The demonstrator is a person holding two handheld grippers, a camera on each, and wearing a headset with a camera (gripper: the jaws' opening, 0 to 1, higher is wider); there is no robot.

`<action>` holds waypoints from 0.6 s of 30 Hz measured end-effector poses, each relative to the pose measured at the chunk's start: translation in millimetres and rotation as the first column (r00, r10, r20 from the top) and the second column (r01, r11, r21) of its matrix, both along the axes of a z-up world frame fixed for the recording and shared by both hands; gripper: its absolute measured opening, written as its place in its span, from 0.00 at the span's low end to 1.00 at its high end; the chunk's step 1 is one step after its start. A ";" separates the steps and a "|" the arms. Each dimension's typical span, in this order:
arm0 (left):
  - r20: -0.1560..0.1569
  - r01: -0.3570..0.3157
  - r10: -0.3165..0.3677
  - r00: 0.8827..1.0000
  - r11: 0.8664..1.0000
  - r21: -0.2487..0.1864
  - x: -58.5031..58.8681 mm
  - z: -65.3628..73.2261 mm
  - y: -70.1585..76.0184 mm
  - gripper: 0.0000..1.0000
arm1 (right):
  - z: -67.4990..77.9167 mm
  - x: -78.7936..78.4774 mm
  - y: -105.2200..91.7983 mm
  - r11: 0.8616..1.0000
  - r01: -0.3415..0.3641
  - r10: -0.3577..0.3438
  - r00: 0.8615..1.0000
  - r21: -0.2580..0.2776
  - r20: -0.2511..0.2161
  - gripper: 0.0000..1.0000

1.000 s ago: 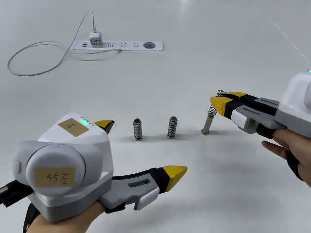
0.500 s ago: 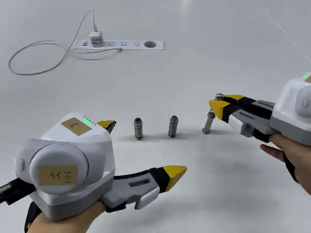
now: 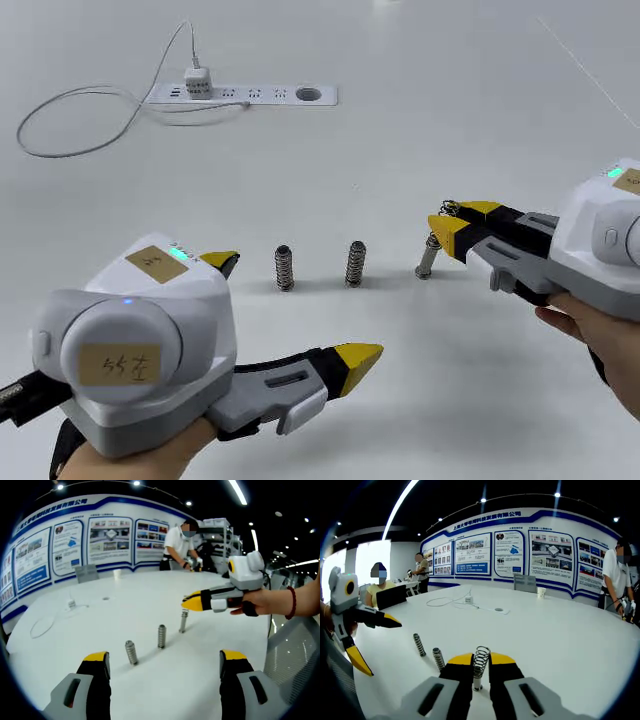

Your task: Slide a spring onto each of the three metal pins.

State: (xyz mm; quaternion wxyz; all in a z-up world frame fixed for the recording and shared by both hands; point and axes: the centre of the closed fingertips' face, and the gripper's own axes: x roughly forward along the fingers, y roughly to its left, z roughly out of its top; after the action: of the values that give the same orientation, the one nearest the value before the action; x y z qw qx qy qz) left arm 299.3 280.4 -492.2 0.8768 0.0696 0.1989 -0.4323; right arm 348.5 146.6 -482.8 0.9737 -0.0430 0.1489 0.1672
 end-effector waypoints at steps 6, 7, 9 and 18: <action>0.000 -0.001 0.001 1.000 1.000 0.006 0.4 -0.7 0.5 0.91 | -7.6 -1.0 3.0 0.999 -0.005 0.005 1.000 -0.038 -0.013 0.12; 0.000 -0.002 0.002 1.000 1.000 0.005 0.4 -0.7 0.5 0.91 | -9.0 -1.0 3.0 0.999 -0.006 0.005 1.000 -0.041 -0.017 0.12; -0.001 -0.003 0.003 1.000 1.000 0.005 0.5 -0.7 0.7 0.91 | -11.7 -0.8 2.5 0.999 -0.007 0.005 1.000 -0.046 -0.022 0.12; 0.007 -0.012 0.012 1.000 1.000 0.007 2.0 0.5 2.8 0.89 | -23.4 -0.4 1.0 0.999 0.003 -0.005 0.999 -0.037 -0.051 0.12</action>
State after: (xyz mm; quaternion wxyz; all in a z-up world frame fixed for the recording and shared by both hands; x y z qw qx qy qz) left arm 301.3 283.2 -491.7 0.8798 0.0730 0.1980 -0.4259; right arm 348.1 147.6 -506.2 0.9690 -0.0563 0.1767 0.1633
